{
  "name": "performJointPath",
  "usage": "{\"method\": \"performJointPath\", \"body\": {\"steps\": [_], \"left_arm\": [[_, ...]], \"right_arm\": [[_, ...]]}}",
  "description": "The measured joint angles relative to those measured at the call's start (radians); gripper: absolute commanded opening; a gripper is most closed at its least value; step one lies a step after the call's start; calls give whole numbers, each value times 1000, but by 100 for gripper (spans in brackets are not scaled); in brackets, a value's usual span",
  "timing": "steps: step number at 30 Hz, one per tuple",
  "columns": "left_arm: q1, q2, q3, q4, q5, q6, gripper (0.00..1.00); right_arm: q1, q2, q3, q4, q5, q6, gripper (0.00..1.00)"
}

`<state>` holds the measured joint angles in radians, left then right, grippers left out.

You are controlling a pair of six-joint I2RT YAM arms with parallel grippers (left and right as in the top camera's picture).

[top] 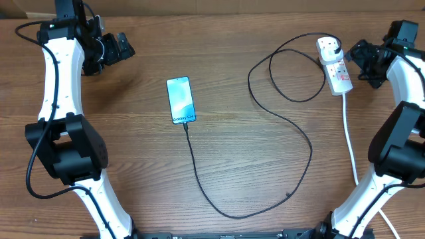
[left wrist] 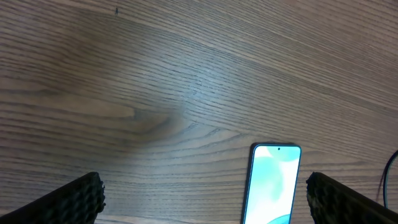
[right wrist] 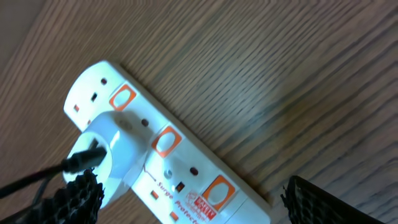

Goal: Plug charger to phone and switch on socket

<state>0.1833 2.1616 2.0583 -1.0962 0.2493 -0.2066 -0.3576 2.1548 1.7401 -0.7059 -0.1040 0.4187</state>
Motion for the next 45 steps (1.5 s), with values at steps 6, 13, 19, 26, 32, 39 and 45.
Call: {"method": "performJointPath", "body": {"steps": [6, 13, 19, 26, 32, 39, 45], "left_arm": [[0, 0, 0, 0, 0, 0, 100], [0, 0, 0, 0, 0, 0, 100], [0, 0, 0, 0, 0, 0, 100], [0, 0, 0, 0, 0, 0, 100], [0, 0, 0, 0, 0, 0, 100], [0, 0, 0, 0, 0, 0, 100], [0, 0, 0, 0, 0, 0, 100]], "right_arm": [[0, 5, 0, 24, 34, 19, 92], [0, 71, 3, 33, 42, 31, 92], [0, 109, 3, 45, 42, 34, 93], [0, 113, 3, 76, 39, 24, 93], [0, 122, 3, 77, 33, 9, 93], [0, 130, 3, 78, 34, -8, 93], [1, 130, 3, 79, 34, -13, 93]]}}
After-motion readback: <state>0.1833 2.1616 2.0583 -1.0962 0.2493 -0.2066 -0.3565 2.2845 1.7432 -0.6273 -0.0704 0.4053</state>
